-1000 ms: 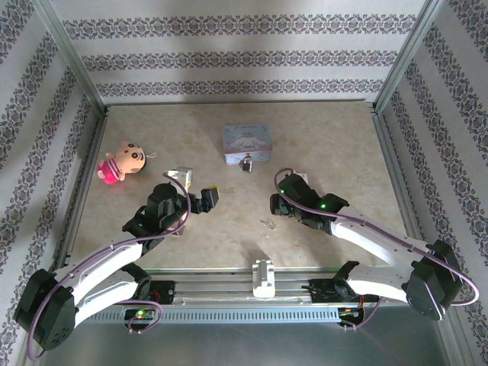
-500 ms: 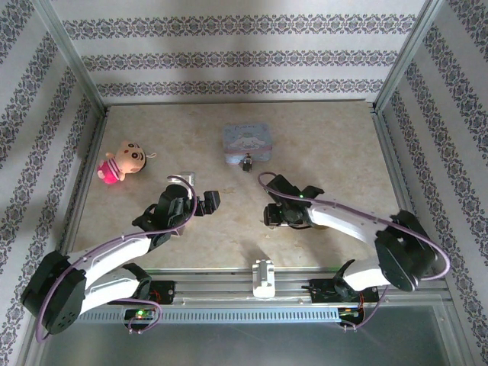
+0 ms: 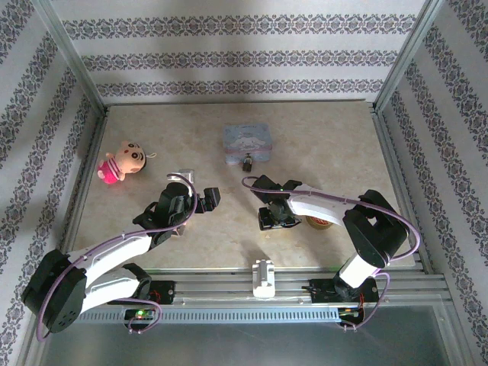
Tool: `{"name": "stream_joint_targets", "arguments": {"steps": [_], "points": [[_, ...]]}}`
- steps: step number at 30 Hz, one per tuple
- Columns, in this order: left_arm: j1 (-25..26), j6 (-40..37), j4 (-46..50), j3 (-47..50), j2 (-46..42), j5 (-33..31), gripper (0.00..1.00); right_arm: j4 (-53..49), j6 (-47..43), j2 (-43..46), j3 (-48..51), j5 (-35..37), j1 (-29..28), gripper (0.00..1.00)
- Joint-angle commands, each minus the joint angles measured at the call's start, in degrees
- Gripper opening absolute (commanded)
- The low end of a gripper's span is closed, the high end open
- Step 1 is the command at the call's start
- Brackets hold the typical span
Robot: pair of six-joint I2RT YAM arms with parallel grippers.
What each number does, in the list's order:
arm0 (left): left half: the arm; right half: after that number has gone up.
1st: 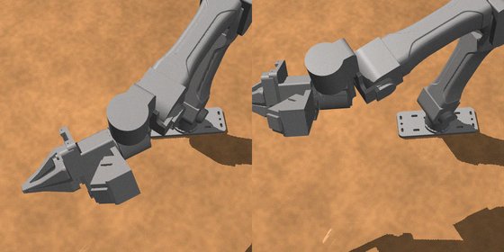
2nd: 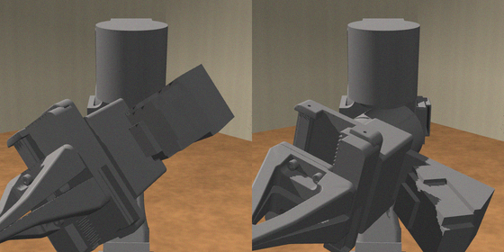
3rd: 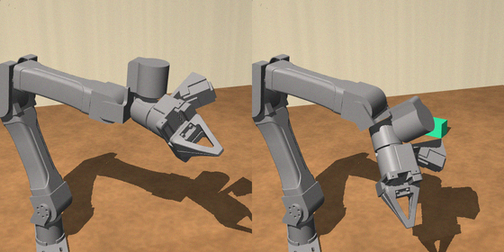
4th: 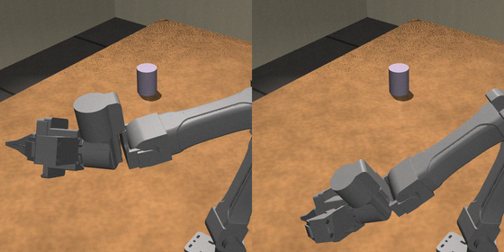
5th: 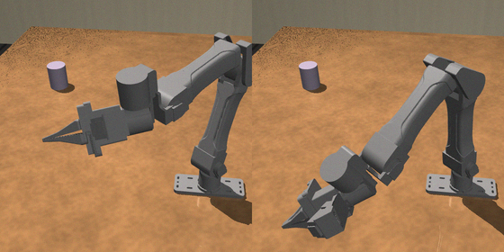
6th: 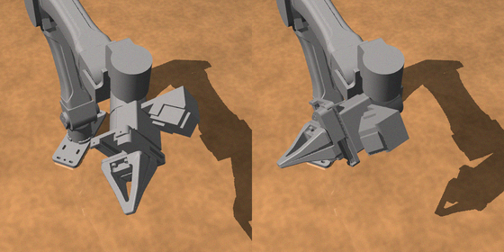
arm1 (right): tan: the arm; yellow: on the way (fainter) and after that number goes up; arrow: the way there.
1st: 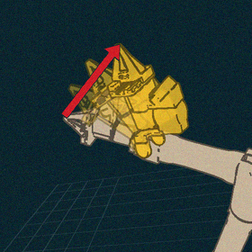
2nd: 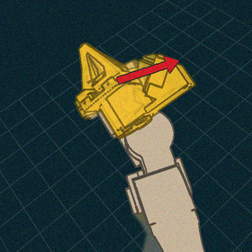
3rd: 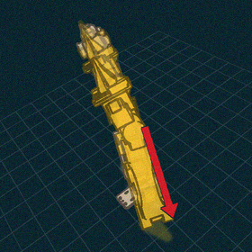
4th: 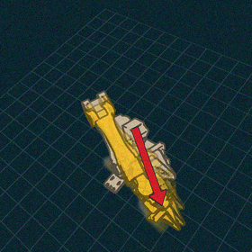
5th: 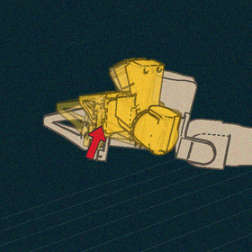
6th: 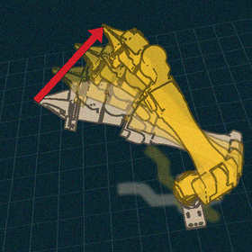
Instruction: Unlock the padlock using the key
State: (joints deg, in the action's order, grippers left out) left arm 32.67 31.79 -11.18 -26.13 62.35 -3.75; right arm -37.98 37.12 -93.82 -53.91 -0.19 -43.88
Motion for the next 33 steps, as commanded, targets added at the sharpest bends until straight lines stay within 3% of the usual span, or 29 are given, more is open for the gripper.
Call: {"name": "stream_joint_targets", "arguments": {"steps": [1, 15, 33], "points": [[0.6, 0.7, -2.4, 0.2, -0.6, -1.4, 0.99, -3.1, -0.5, -0.8, -1.4, 0.3, -0.9, 0.5], [0.6, 0.8, -3.3, 0.9, -0.8, -1.9, 0.99, -0.8, 2.0, -2.0, -1.1, 4.5, -0.8, 0.48], [0.6, 0.6, -3.7, 1.3, -1.1, -2.4, 0.99, 1.7, 2.8, -2.3, -0.8, 2.4, 1.3, 0.37]]}}
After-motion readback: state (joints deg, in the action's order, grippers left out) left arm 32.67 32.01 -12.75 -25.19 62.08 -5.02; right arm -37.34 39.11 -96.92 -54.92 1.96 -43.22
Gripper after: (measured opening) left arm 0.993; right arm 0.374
